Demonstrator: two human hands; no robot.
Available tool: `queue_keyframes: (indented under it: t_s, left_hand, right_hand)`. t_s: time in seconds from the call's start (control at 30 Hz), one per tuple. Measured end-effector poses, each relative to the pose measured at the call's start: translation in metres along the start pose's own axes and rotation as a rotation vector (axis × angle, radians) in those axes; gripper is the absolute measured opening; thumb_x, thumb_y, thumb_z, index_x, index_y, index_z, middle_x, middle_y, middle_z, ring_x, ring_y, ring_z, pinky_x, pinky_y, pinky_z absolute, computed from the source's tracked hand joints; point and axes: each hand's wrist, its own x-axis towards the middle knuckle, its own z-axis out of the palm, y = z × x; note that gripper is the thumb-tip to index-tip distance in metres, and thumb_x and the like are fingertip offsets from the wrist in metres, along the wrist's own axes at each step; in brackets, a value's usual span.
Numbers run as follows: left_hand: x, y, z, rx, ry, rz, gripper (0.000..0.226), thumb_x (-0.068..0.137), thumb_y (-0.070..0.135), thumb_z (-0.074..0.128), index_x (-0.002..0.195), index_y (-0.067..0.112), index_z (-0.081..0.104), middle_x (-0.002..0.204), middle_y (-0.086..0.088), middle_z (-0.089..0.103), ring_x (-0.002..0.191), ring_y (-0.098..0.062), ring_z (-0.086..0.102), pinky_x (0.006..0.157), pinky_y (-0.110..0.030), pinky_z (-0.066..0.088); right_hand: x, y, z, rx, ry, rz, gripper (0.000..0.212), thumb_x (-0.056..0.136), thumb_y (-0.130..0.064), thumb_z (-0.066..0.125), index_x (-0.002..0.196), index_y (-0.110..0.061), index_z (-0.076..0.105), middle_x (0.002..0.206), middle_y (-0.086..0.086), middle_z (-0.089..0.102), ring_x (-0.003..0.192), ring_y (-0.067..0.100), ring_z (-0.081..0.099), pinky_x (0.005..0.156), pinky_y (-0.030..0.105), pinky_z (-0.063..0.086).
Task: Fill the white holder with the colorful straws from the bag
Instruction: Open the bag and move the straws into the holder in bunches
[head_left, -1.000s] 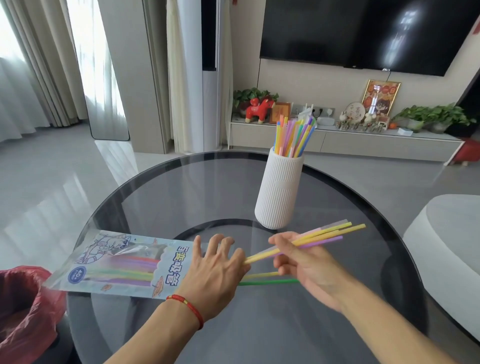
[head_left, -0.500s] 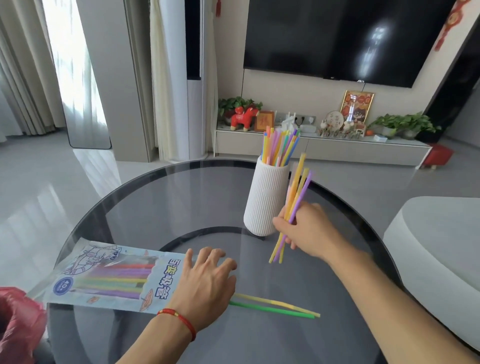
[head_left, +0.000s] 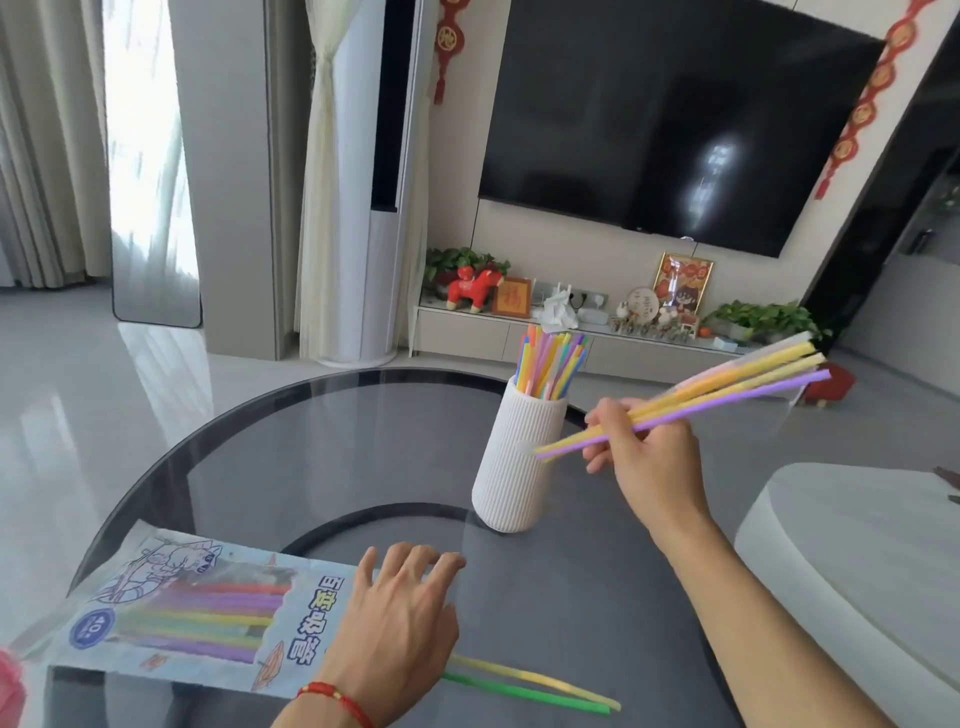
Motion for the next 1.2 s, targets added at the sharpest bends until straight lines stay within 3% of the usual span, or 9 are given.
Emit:
queue_keyframes:
  t_s: [0.13,0.3,0.4,0.5,0.73,0.87,0.97,1.1,1.2]
  left_hand:
    - [0.0,0.002,-0.006,-0.007,0.019,0.015,0.044,0.092,0.033,0.046,0.136,0.034,0.046,0.131,0.011,0.052,0.127,-0.018,0.044,0.115,-0.045,0.026]
    - [0.0,0.001,-0.008,-0.061,0.084,0.048,0.038,0.075,0.021,0.069,0.113,0.025,0.067,0.104,0.004,0.069,0.101,-0.027,0.064,0.097,-0.051,0.05]
    - [0.002,-0.002,-0.01,-0.061,0.092,0.031,0.041,0.084,0.025,0.057,0.125,0.028,0.059,0.117,0.006,0.063,0.114,-0.024,0.056,0.107,-0.046,0.039]
    - [0.003,-0.004,-0.011,-0.035,0.089,0.024,0.042,0.09,0.03,0.045,0.132,0.032,0.05,0.127,0.01,0.055,0.123,-0.02,0.046,0.113,-0.04,0.027]
    - [0.003,-0.007,-0.009,-0.06,0.118,0.027,0.035,0.078,0.02,0.064,0.113,0.026,0.065,0.104,0.004,0.067,0.104,-0.027,0.06,0.094,-0.045,0.048]
    - [0.003,-0.007,-0.008,-0.053,0.112,0.033,0.036,0.082,0.023,0.058,0.118,0.028,0.062,0.111,0.005,0.065,0.111,-0.024,0.056,0.1,-0.044,0.043]
    - [0.003,-0.008,-0.007,-0.048,0.102,0.023,0.039,0.085,0.026,0.053,0.124,0.03,0.058,0.118,0.007,0.062,0.118,-0.022,0.051,0.106,-0.042,0.037]
    - [0.003,-0.009,-0.007,-0.051,0.095,0.01,0.037,0.085,0.026,0.055,0.122,0.03,0.058,0.118,0.006,0.062,0.117,-0.024,0.052,0.106,-0.044,0.038]
    - [0.004,-0.009,-0.009,-0.051,0.078,0.005,0.037,0.085,0.027,0.055,0.122,0.029,0.058,0.119,0.006,0.062,0.118,-0.024,0.051,0.107,-0.044,0.037]
  right_hand:
    - [0.047,-0.042,-0.003,0.195,0.144,-0.007,0.029,0.103,-0.022,0.06,0.078,-0.015,0.073,0.061,0.008,0.075,0.054,0.025,0.073,0.062,0.039,0.064]
    - [0.074,-0.052,0.015,-0.178,0.04,-0.051,0.031,0.099,-0.021,0.06,0.075,-0.009,0.075,0.06,0.009,0.075,0.05,0.018,0.073,0.066,0.035,0.065]
    - [0.079,-0.055,0.028,-0.318,-0.074,-0.069,0.022,0.099,-0.02,0.062,0.087,-0.009,0.077,0.063,0.008,0.074,0.049,0.015,0.071,0.06,0.033,0.065]
    - [0.081,-0.058,0.036,-0.417,-0.12,-0.05,0.017,0.095,-0.026,0.071,0.093,-0.012,0.078,0.08,0.01,0.076,0.074,0.026,0.075,0.071,0.037,0.063]
    - [0.083,-0.075,0.044,-0.439,0.103,-0.004,0.039,0.084,-0.04,0.08,0.109,-0.014,0.064,0.111,0.008,0.061,0.094,0.027,0.062,0.07,0.035,0.045]
    - [0.086,-0.072,0.043,-0.44,0.094,-0.034,0.035,0.088,-0.034,0.077,0.107,-0.008,0.062,0.111,0.013,0.063,0.089,0.027,0.059,0.069,0.033,0.04]
    - [0.086,-0.068,0.042,-0.376,0.103,-0.053,0.046,0.088,-0.031,0.079,0.122,-0.011,0.057,0.119,0.013,0.06,0.101,0.028,0.062,0.069,0.03,0.042]
    - [0.079,-0.069,0.039,-0.256,0.076,-0.239,0.084,0.089,-0.013,0.079,0.157,-0.018,0.031,0.149,0.014,0.048,0.132,0.026,0.052,0.1,0.036,0.052]
    - [0.075,-0.061,0.042,-0.45,-0.075,-0.326,0.06,0.099,-0.013,0.064,0.155,-0.013,0.043,0.156,0.01,0.051,0.143,0.027,0.047,0.116,0.045,0.042]
